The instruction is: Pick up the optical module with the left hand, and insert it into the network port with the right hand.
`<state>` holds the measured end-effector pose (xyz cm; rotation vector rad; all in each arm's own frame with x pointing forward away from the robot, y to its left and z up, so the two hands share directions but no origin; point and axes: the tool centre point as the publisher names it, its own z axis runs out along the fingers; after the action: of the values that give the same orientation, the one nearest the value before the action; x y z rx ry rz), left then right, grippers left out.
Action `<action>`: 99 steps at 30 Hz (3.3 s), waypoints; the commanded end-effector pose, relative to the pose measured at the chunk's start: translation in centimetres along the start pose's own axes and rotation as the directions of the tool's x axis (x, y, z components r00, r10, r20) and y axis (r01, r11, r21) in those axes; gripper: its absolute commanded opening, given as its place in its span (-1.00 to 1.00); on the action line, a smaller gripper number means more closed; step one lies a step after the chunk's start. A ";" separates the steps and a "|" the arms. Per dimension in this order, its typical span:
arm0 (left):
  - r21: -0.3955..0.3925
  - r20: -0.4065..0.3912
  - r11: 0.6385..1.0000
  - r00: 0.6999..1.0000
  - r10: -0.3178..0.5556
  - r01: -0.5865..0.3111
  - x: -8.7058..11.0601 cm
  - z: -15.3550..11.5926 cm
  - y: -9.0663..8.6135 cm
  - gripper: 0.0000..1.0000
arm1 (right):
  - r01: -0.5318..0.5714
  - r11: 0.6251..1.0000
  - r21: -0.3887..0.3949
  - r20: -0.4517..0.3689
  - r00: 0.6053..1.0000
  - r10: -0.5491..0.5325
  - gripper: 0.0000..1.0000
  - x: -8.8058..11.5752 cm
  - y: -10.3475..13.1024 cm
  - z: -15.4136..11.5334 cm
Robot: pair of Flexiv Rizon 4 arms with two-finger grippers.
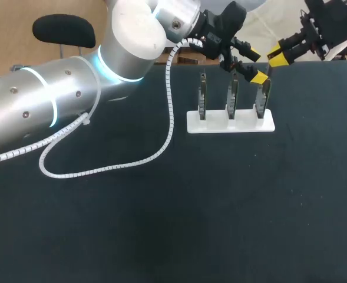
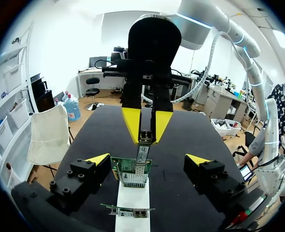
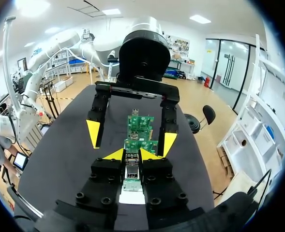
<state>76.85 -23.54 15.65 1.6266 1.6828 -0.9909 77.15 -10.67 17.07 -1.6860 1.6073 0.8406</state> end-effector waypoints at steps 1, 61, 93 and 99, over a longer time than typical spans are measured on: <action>0.003 -0.004 1.000 1.000 -0.001 0.001 -0.1 0.0 0.2 1.00 | -0.002 1.000 0.003 0.000 1.000 0.002 -1.00 0.1 0.3 0.1; 0.003 -0.004 1.000 1.000 -0.001 0.001 -0.1 0.0 0.2 1.00 | -0.046 0.999 0.029 0.009 0.999 0.045 1.00 0.8 0.5 -0.9; 0.003 -0.004 1.000 1.000 -0.001 0.001 -0.1 0.0 0.2 1.00 | -0.017 0.999 0.043 0.044 0.999 0.015 -1.00 -0.8 -0.1 -1.1; 0.003 -0.004 1.000 1.000 -0.001 0.001 -0.1 0.0 0.2 1.00 | -0.015 0.999 0.040 0.050 0.999 0.013 -1.00 -0.9 -0.3 -0.6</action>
<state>76.85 -23.54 15.65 1.6266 1.6828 -0.9909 77.10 -10.76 18.39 -1.6135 1.5976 0.8419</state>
